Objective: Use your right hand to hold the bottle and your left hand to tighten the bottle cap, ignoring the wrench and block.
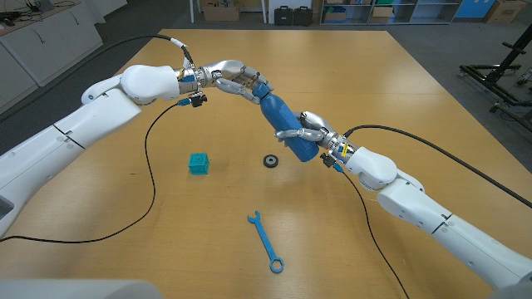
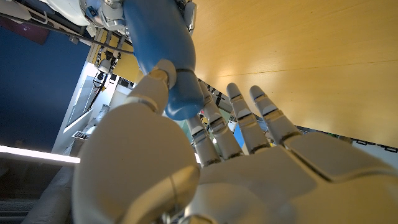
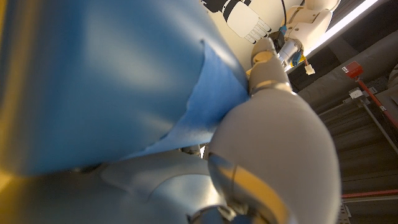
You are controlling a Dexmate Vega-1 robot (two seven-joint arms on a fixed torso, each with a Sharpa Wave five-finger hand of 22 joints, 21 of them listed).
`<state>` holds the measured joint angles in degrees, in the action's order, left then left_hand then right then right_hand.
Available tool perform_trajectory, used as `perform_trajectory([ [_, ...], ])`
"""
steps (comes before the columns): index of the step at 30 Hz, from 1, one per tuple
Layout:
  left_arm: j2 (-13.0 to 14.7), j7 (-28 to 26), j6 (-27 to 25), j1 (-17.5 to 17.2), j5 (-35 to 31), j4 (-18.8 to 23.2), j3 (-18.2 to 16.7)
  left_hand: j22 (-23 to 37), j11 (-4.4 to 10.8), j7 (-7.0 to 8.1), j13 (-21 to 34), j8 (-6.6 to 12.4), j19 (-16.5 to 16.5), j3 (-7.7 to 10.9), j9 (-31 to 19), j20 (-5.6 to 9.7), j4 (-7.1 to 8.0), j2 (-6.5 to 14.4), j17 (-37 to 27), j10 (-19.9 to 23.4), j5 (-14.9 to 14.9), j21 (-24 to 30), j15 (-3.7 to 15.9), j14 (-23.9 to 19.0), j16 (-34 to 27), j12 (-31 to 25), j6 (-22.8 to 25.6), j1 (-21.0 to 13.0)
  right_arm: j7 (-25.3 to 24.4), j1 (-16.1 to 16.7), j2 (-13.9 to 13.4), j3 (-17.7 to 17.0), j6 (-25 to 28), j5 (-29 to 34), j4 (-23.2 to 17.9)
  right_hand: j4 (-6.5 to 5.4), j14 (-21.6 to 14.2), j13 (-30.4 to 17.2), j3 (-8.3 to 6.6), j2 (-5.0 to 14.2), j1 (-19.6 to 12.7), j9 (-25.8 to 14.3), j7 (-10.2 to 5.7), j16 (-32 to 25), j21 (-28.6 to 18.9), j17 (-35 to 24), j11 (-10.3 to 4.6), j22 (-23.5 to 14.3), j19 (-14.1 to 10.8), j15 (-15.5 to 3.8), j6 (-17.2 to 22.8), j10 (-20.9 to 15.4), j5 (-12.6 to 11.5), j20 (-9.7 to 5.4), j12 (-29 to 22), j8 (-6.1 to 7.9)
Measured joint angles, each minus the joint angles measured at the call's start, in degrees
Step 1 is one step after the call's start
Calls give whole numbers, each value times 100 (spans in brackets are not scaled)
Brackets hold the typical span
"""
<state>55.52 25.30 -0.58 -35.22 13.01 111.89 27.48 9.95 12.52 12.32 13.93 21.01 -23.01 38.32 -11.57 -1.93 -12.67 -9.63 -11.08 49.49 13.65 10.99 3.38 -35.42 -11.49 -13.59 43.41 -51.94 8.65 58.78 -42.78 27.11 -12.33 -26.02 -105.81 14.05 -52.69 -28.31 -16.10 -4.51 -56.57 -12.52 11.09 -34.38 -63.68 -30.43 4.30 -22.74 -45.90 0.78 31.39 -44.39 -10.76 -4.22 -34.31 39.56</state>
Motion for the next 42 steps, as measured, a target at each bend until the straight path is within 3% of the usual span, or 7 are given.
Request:
perform_trajectory([
  [7, -189, -47, 1, 147, -151, -147, 138, 8, 82, 12, 49, 0, -63, -20, -2, 62, 20, -68, -27, 142, -1, 27, 0, -62, 0, -22, 13, -68, 186, -37, 16, 4, 0, -197, 86, 0, -10, 0, 0, 0, 0, 0, 30, 21, -44, 1, 1, 17, 0, -9, -32, 0, 0, 0, 21, 0],
  [8, -202, -60, -12, 157, -179, -153, 149, 8, 88, 10, 67, 32, -79, 12, -28, 78, 85, 66, -27, 149, 40, 27, 0, -62, 0, -61, 69, -240, 210, -42, 17, 4, -9, -215, 92, 0, -8, 0, 0, -1, 0, 0, 30, 48, -44, 0, 6, 17, 0, -11, -31, -6, 0, 0, 21, 26],
  [11, -242, -156, -114, 182, -307, -169, 178, 9, 47, -2, 46, 15, -91, -22, -18, 91, 144, 1472, -27, 108, 9, 27, 0, -62, 0, -17, -3, -1686, 311, -57, 23, 7, -454, -247, 90, -1, -8, -26, 0, -1, 0, 0, 29, 25, -44, -11, 6, 17, -10, -10, -30, -6, 0, -11, 38, 59],
  [19, -283, -391, -358, 197, -545, -30, 213, 8, 23, -4, 54, -67, -144, -249, -14, 81, 260, 1290, -27, -64, 9, 72, 0, -61, 0, 50, -187, -1691, 350, -18, -31, -7, -459, -295, 100, -1, -8, -27, 1, -1, -1, 0, 29, 26, -76, -26, 6, 17, -11, -10, -30, -6, 0, -12, 38, 60],
  [27, -338, -559, -550, 52, -444, 39, 133, 8, -104, -364, 85, -325, -46, -852, -30, -77, 854, 1214, -23, -669, -73, 44, -20, 70, 20, 233, -610, 123, 349, 41, -104, -55, -459, -313, 20, -2, -8, -27, 2, -2, -1, -1, 28, 28, -97, -26, 6, 28, -13, -10, -29, -6, 0, -13, 43, 46],
  [38, -346, -1104, -1104, -359, 134, 225, -227, 34, -710, -889, 96, -505, 117, -1194, -47, -240, 1320, 1451, -53, -978, -184, 23, -51, 321, 24, 209, -815, 1440, 336, 101, -166, -77, -459, -317, -37, -3, -8, -53, 2, -17, -17, -1, 28, 39, -99, -53, 6, 44, -18, -10, -29, -6, 0, -19, 54, 16],
  [42, -355, -1272, -1229, -515, 347, 309, -342, 34, -764, -947, 68, -505, 115, -1430, -41, -264, 1551, 1255, -50, -923, -307, 23, -52, 321, 23, 177, -757, 2006, 330, 112, -169, -77, -459, -315, -38, 8, -8, -53, -9, -23, -22, -1, 28, 44, -99, -52, 6, 44, -18, -10, -29, -6, 0, -19, 55, 9],
])
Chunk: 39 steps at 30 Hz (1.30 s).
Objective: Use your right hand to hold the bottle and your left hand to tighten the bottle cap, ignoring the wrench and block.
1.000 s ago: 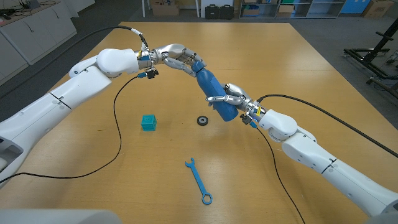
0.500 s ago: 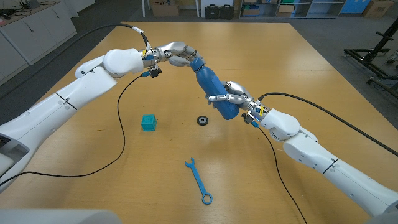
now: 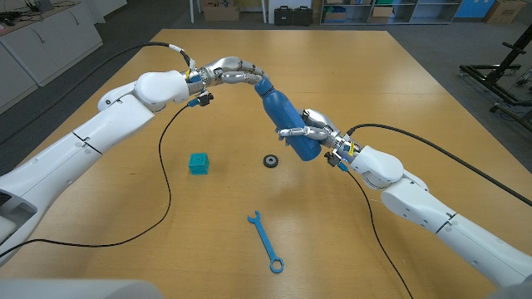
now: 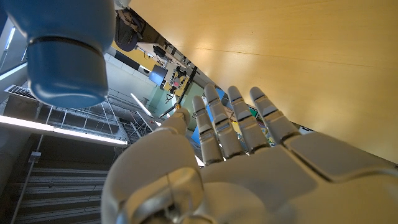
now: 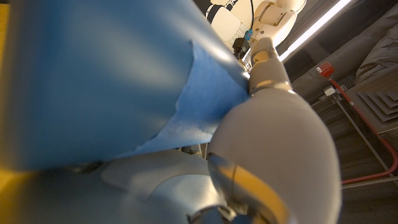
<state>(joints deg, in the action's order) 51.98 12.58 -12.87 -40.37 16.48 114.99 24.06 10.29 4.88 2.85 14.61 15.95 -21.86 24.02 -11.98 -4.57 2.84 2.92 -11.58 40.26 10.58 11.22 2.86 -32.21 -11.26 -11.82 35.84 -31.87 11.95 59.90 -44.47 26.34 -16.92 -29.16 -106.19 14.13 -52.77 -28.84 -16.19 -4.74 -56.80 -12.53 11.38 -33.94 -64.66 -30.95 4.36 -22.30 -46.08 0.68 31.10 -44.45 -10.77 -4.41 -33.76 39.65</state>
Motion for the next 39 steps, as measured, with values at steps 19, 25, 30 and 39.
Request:
perform_trajectory([
  [19, 236, 232, 456, -405, 878, -33, -330, -17, -69, -161, -79, -134, 132, -615, 27, -372, -16, -847, 59, -53, -65, -23, 0, 143, 0, -5, -145, 909, -45, -45, 13, 64, 117, 69, 38, -2, 0, -10, -15, 7, 7, 0, 0, 21, -61, -26, 1, 26, 0, 0, 0, -1, 0, 0, 17, -23],
  [25, 338, 316, 759, -606, 1075, -96, -462, -17, -52, -161, -95, -160, 176, -693, 27, -416, -46, -1007, 67, -70, -65, -23, 21, 164, 0, -5, -145, 970, -44, -95, 43, 103, 165, 94, 86, -2, 0, -26, -15, 8, 8, 0, 0, 22, -63, -26, 1, 38, 0, 0, 0, -1, 0, 0, 29, -32],
  [30, 464, 407, 967, -715, 1127, -109, -529, -16, -17, -144, -105, -160, 174, -728, 27, -475, -81, -1115, 67, -105, -65, -23, -10, 195, 0, 23, -162, 988, -44, -123, 63, 127, 196, 111, 115, -2, 0, -26, -15, 9, 9, 0, 0, 22, -83, -26, 1, 53, 1, 0, 0, -1, 0, 1, 32, -39],
  [39, 693, 559, 1367, -863, 1122, -79, -646, -16, 29, -140, -104, -160, 204, -785, 26, -506, -162, -1213, 67, -107, -58, -23, 13, 217, 0, 23, -166, 891, -89, -164, 87, 143, 239, 130, 166, -3, 0, -26, -14, 9, 9, 0, 0, 23, -105, -53, 2, 53, 1, 0, 0, -2, 0, 1, 32, -21],
])
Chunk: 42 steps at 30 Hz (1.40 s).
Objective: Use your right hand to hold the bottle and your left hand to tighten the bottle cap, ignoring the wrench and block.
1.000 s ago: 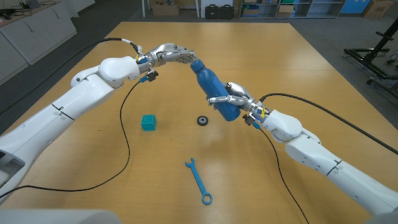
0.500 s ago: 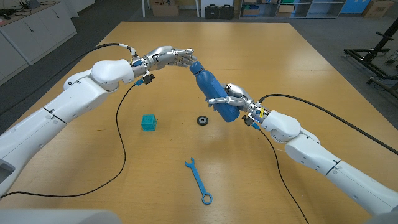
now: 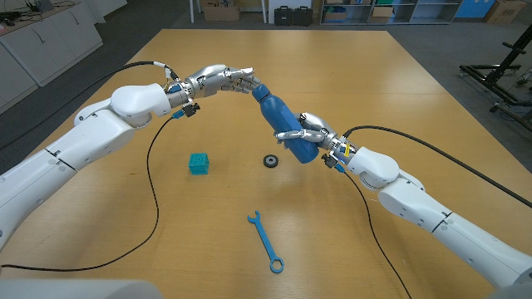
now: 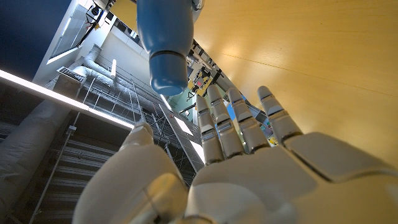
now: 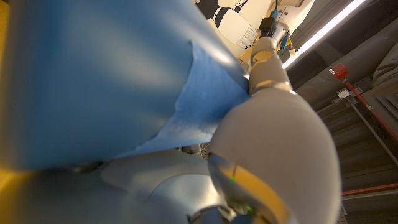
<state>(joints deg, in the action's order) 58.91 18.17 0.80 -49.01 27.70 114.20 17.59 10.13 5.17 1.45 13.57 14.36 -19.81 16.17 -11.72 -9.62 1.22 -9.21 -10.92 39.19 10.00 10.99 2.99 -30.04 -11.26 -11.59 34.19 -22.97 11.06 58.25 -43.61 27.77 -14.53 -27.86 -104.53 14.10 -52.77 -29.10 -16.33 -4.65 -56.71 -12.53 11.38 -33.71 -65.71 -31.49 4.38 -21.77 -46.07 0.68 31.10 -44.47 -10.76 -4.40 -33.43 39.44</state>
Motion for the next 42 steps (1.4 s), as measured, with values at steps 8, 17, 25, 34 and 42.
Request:
perform_trajectory([
  [8, 181, 68, 169, -68, -126, 63, -54, 0, 68, 59, 16, 0, 25, 27, 0, -25, -201, -39, 27, -28, 42, 0, -23, 39, 25, 0, -51, -188, -70, -1, 2, -27, 15, 1, 16, -1, 0, 0, 1, 0, 0, 0, 0, 3, -20, 0, 0, 9, 1, 0, 0, 0, 0, 1, 1, -1],
  [17, 307, 79, 233, -74, -333, 142, -66, 1, 211, 197, 15, 0, 25, 103, 0, -25, -482, -42, 27, -89, 81, 0, -12, 90, 24, 0, -91, -574, -110, -1, -7, -69, 21, 1, 18, -1, 0, -28, 1, 0, 0, 0, 0, 21, -41, 1, 0, 26, 1, 0, 0, -1, 0, 1, 44, -10],
  [25, 238, 125, 227, 95, -479, 120, 88, 1, 211, 195, 15, 0, 24, 140, -4, -24, -567, -19, 26, -89, 81, 0, -12, 90, 24, 0, -93, -656, -123, 13, -30, -95, 22, 1, 13, 0, 0, -28, 0, 0, 0, 0, 0, 44, -41, -26, 1, 26, 10, 0, 0, -1, 0, 10, 44, -12],
  [34, 99, 172, 113, 297, -699, 64, 307, 1, 149, 195, 42, -38, 1, 156, 11, -47, -679, 33, 26, -213, 81, 1, -33, 110, 24, 0, -222, -755, -121, 44, -66, -112, -6, 1, -66, 0, 0, -28, -23, 0, 0, 0, 0, 48, -63, -26, 1, 53, 11, 0, 0, -1, 0, 10, 56, -26],
  [42, -46, 222, 69, 470, -814, -37, 484, 1, 121, 174, 42, -86, 1, 139, -15, -46, -695, 56, 26, -289, 81, 1, -23, 142, 24, 0, -318, -777, -118, 77, -94, -124, -13, 15, -127, -2, 0, -53, -25, 0, 0, 0, 0, 49, -85, -26, 1, 52, 11, 0, 0, -1, 0, 11, 63, -42],
])
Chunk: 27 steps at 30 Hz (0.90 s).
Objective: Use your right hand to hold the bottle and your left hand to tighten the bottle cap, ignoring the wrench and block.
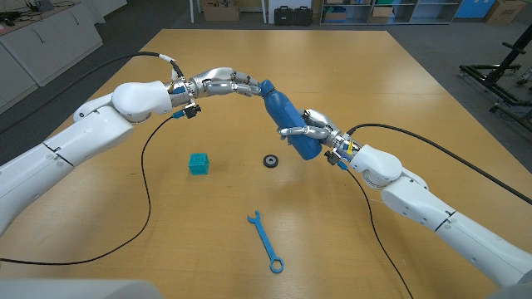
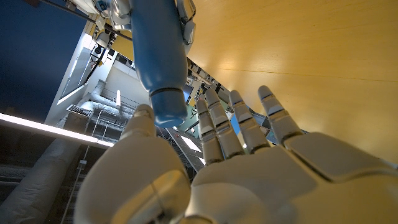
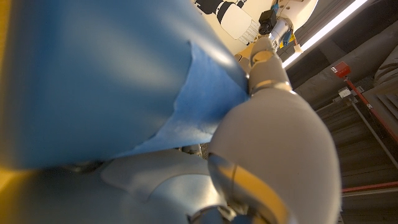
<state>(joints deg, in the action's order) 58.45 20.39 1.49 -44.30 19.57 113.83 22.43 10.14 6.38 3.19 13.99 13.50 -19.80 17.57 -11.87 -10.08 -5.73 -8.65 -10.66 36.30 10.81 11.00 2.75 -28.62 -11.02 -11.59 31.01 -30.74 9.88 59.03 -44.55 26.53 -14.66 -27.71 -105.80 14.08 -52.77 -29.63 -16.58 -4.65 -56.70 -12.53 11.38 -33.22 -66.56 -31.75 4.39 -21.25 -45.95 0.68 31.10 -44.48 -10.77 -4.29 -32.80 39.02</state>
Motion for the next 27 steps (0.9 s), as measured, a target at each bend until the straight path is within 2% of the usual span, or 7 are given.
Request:
perform_trajectory([
  [4, -48, 4, 0, 36, -12, -31, 33, 0, 3, 2, 0, 0, -19, 16, 0, -19, -30, 0, 0, 4, 0, 0, 0, 0, 0, 0, 2, 0, -3, 14, -10, -5, -1, 2, -16, 0, 0, 4, 0, 0, 0, 0, 0, 3, 0, -23, 0, 0, 0, 0, 0, 0, 0, 0, 2, 20],
  [12, -182, -14, 21, 83, -12, -98, 97, 0, 133, 90, 27, 69, -123, 34, 1, 24, -48, 17, -1, 140, -1, 27, 0, -86, -24, -50, 159, -17, -4, 30, -17, -7, -20, 6, -31, -1, 0, 0, 0, 0, 0, 0, 0, -6, 0, -27, 0, 27, 1, 0, 0, 0, 0, 0, 2, 20],
  [14, -212, -31, 26, 92, -12, -130, 115, 0, 142, 64, 27, 71, -124, 41, 1, 25, -56, 24, -1, 149, -5, 26, 10, -95, -24, -50, 186, -24, -2, 35, -18, -7, -33, 3, -35, -1, 0, 0, 0, 0, 0, 0, 0, -6, 0, -27, 0, 27, 1, 0, 0, 0, 0, 1, 2, 19],
  [21, -293, -101, 89, 110, -39, -192, 165, 0, 247, 161, 27, 113, -160, 120, 1, 61, -135, 99, -1, 254, -34, 26, -10, -138, -52, -71, 284, -99, 17, 88, -50, -71, -81, -71, -78, -3, 0, 0, 2, 0, 0, 0, 0, -8, -44, -27, 13, 27, 1, 0, 0, -13, 0, 1, 48, -2],
  [26, -328, -155, 116, 108, -87, -219, 191, 0, 347, 255, 26, 134, -238, 119, 1, 78, -136, 201, 16, 312, 1, 26, 21, -168, -51, -71, 345, -339, 16, 143, -93, -154, -146, -141, -139, -5, 0, 1, 3, 0, 0, 0, 0, -13, -44, -26, 18, 53, 1, 0, 0, -18, 0, 1, 49, 20],
  [27, -332, -177, 113, 104, -114, -224, 197, 0, 362, 259, 26, 134, -249, 206, 1, 89, -220, 290, 27, 327, 39, 26, 1, -189, -51, -72, 340, -431, 16, 158, -106, -182, -166, -154, -164, -5, 0, 1, 3, 0, 0, 0, 0, -12, -44, -36, 18, 53, 11, 0, 0, -18, 0, 10, 49, 20],
])
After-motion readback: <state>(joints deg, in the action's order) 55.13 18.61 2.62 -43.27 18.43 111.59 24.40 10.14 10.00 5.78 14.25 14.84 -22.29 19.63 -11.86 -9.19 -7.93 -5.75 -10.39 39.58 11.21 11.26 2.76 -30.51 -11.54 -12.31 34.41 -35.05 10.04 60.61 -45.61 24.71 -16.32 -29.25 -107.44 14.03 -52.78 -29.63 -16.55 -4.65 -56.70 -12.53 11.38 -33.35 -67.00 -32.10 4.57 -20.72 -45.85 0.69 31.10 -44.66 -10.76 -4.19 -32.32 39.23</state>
